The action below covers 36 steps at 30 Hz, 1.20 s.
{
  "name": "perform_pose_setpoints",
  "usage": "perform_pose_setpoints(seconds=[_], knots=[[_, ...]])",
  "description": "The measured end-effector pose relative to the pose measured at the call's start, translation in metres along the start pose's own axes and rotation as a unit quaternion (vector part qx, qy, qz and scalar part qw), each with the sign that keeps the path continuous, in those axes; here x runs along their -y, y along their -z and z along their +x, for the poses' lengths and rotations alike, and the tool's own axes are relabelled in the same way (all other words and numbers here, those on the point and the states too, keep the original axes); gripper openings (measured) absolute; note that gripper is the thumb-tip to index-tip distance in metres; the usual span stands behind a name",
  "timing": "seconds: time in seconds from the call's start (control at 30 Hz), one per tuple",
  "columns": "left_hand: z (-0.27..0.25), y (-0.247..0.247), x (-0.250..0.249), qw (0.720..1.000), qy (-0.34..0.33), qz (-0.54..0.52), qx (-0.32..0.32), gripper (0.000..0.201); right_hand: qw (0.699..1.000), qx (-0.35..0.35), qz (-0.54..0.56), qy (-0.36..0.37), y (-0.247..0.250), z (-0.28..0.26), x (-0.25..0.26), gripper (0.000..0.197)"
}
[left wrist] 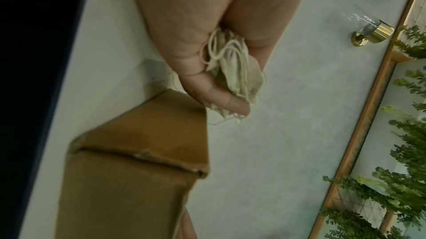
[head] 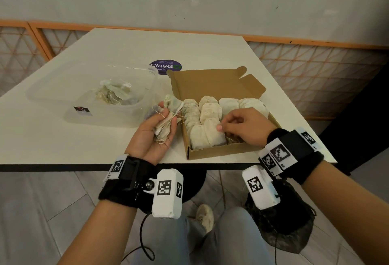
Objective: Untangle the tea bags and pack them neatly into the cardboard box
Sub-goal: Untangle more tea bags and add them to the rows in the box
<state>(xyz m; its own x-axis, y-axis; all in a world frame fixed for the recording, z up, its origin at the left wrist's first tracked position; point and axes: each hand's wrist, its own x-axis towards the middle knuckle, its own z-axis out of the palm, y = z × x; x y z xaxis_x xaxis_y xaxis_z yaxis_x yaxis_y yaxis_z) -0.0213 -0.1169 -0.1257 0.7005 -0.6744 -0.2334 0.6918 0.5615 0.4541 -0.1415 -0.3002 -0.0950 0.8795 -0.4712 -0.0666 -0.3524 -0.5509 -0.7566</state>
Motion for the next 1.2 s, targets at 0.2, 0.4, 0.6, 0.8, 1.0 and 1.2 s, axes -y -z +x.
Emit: perform_pose_setpoints(seconds=[0.2,0.4,0.6,0.8,1.0,1.2], knots=[[-0.0003,-0.0001,0.0003,1.000,-0.004,0.001,0.001,0.026,0.997,-0.009,0.074,0.005,0.0002,-0.0026,0.0000,0.018],[-0.0007,0.0000,0.0003,1.000,-0.005,0.001,-0.002,0.025,0.997,0.021,0.068,-0.002,-0.0006,-0.0013,-0.0006,0.029],[-0.0004,0.0002,0.0005,1.000,-0.007,0.008,-0.004,0.025,0.996,0.011,0.084,0.029,-0.0026,-0.0003,0.0010,0.013],[0.0004,0.0005,0.0007,1.000,-0.003,0.008,0.000,0.023,0.985,-0.017,0.163,0.051,-0.0016,-0.0023,-0.0018,0.015],[-0.0009,0.0003,0.0009,1.000,-0.004,0.005,0.000,0.024,0.992,0.063,0.077,0.078,-0.0022,-0.0021,-0.0046,0.045],[-0.0006,0.0002,0.0006,1.000,-0.005,0.012,0.003,0.025,0.993,0.080,0.035,0.083,-0.0032,-0.0020,-0.0019,0.045]])
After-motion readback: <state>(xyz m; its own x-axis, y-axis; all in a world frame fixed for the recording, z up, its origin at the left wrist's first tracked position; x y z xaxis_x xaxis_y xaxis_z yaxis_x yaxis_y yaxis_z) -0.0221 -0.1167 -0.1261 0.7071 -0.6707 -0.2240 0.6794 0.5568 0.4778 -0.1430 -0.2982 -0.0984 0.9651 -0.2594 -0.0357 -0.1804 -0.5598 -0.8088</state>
